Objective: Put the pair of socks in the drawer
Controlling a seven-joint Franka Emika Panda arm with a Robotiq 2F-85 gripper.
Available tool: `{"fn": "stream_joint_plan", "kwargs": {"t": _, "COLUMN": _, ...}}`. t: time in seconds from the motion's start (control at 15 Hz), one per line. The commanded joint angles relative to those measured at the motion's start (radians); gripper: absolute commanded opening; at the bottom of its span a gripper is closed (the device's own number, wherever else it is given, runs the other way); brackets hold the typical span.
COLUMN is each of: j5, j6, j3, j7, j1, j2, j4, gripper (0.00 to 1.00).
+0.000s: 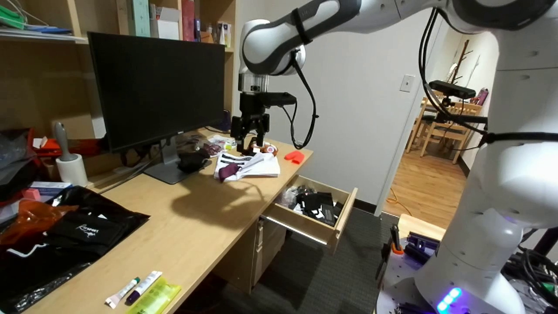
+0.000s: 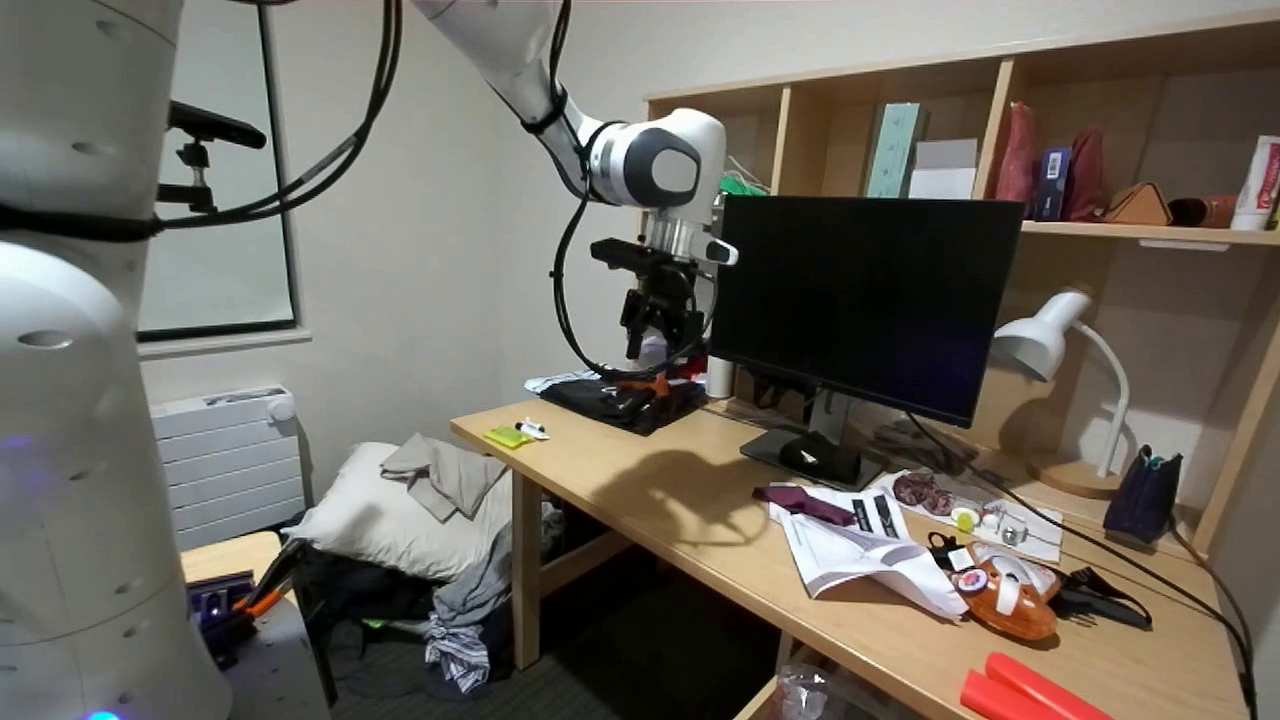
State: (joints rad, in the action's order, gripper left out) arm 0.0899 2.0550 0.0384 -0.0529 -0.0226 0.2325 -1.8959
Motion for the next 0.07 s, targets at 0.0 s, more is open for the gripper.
{"fn": "stream_joint_plan", "kwargs": {"t": 0.0, "j5": 0.001, "j6": -0.003, "j3": -0.003, "j7": 0.005, "j1": -0.004, "j2": 0.002, "j4": 0.002, "gripper": 1.00}}
